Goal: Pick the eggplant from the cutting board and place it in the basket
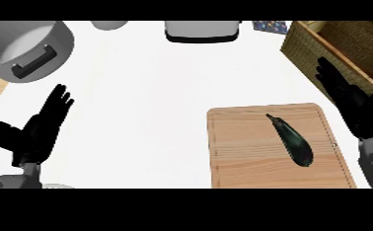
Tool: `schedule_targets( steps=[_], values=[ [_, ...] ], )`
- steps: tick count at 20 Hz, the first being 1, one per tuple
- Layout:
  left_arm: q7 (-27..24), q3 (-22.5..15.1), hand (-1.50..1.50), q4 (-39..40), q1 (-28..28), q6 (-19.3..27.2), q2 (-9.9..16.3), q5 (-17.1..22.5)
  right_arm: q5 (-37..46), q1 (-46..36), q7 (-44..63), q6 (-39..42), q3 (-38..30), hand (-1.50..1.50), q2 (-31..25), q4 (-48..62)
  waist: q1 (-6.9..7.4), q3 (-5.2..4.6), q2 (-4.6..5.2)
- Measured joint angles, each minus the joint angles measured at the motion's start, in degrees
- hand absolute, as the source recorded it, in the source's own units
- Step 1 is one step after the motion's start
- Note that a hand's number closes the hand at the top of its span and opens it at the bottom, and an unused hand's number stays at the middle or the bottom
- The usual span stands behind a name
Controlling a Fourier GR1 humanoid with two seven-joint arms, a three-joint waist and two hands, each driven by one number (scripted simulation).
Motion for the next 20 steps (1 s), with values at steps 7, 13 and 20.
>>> schedule_targets(
  steps=[7, 13, 20],
  values=[
    [-1.3, -1.2, 0.00, -9.4, -1.3, 7.1, -3.6, -4.0, -5.3, 2.2, 0.8, 4.9, -3.1, 1.50, -1.5, -5.9, -1.02, -1.89, 0.77],
    [-1.6, -5.6, 0.00, -13.7, 0.0, 11.0, -8.3, -7.2, 6.9, 5.6, 3.9, -3.4, 10.2, -1.50, 7.0, -15.3, -1.04, -2.31, 0.92],
    [0.4, -7.1, 0.00, -16.9, 0.5, 12.7, -9.0, -8.6, 27.0, 1.0, 24.1, -13.7, 13.0, -1.50, 3.0, -17.5, -1.10, -2.68, 0.77]
  ],
)
